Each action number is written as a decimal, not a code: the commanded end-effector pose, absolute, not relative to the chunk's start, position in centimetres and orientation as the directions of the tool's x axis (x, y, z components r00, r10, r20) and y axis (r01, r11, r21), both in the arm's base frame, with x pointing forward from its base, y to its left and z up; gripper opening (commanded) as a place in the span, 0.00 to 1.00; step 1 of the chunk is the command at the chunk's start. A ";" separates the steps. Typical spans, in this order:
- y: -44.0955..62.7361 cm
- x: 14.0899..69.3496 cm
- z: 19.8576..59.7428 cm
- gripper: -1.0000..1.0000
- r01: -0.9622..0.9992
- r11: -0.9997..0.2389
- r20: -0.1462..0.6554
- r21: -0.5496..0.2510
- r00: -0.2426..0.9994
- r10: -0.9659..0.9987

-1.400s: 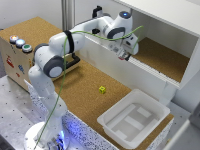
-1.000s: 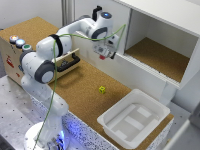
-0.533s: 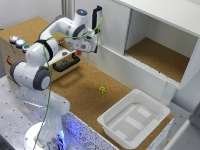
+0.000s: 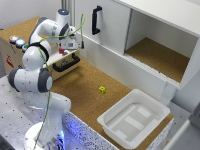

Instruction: Store the pink block in the drawer

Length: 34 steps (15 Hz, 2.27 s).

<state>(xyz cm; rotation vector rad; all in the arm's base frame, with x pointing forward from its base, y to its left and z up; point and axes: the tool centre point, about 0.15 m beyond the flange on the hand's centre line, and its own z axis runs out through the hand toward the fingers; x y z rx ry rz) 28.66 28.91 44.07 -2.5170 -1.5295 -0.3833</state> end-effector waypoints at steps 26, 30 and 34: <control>33.0 31.0 40.8 1.00 0.986 -0.159 0.327 -0.049 0.166 0.930; 31.7 29.9 44.2 1.00 0.981 -0.192 0.306 0.041 0.171 0.937; 29.7 29.6 46.5 1.00 0.951 -0.289 0.292 0.105 0.249 0.923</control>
